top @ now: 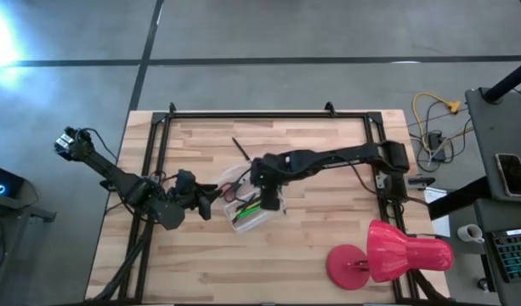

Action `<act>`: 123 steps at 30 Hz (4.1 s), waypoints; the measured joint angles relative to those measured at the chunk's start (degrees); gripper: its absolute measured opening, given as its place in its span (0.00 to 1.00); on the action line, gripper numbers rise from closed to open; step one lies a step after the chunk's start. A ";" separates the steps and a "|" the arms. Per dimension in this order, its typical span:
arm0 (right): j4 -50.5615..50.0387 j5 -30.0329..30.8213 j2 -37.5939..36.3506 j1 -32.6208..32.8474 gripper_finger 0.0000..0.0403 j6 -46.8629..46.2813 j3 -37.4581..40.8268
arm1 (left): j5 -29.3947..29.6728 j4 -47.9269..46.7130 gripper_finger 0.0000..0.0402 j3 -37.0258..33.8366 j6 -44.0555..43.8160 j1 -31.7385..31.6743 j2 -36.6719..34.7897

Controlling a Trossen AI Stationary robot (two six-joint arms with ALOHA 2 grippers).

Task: Pick & place school supplies into a supply box
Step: Put the brown pen into the stationery box

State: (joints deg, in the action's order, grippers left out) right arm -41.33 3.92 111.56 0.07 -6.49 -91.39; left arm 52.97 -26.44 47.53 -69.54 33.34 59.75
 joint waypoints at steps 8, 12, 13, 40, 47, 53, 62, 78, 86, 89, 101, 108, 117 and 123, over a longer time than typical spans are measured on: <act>-9.88 3.85 -4.50 -4.35 0.35 -24.62 2.83 | -0.05 -1.78 0.32 -0.02 0.00 0.00 0.00; -11.26 3.58 -4.48 -5.61 0.35 -33.60 7.13 | -0.02 -2.05 0.32 -0.04 0.00 0.00 0.00; -10.34 3.31 -4.28 -5.70 0.35 -35.35 8.22 | -0.04 -2.06 0.32 -0.05 0.03 -0.01 0.00; -5.09 1.25 1.65 -1.11 0.35 -47.69 10.80 | -0.22 -2.03 0.32 -0.68 0.20 0.00 0.02; -5.07 1.64 2.78 -1.46 0.35 -48.87 11.43 | -0.24 -2.03 0.32 -0.68 0.20 0.00 0.02; -3.35 1.93 3.88 -1.02 0.35 -49.06 11.13 | -0.25 -2.04 0.32 -0.92 0.20 0.00 0.02; -2.64 3.17 7.51 -1.04 0.34 -46.81 11.39 | -0.33 -2.07 0.32 -1.05 0.19 0.00 0.02; -2.69 5.06 7.41 -1.08 0.05 -39.35 11.51 | -0.31 -2.06 0.32 -1.05 0.17 0.00 0.02; -2.06 9.37 1.11 -0.43 0.04 -40.09 11.53 | -0.29 -2.07 0.32 -1.05 0.17 0.00 0.02; 2.07 9.94 -2.91 -0.43 0.04 -37.64 11.41 | -0.29 -2.05 0.32 -1.05 0.17 0.00 0.02; 23.70 -4.51 -1.35 -0.45 0.04 -19.52 6.68 | -0.19 -2.04 0.32 0.57 4.58 0.39 0.00; 23.39 -12.29 7.51 1.24 0.05 -13.21 -0.30 | 0.02 -1.98 0.32 5.63 13.44 1.80 -0.22; 16.41 -17.82 12.68 3.05 0.08 -8.86 -9.01 | 0.08 -2.27 0.32 8.66 17.99 1.79 -0.22; 13.13 -17.74 12.33 2.83 0.17 -9.81 -9.40 | 0.09 -2.14 0.32 7.99 18.03 1.77 -0.24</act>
State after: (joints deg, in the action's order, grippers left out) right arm -28.20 -13.82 123.90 2.90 -16.30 -100.79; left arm 53.06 -28.58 55.52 -51.51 35.11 59.51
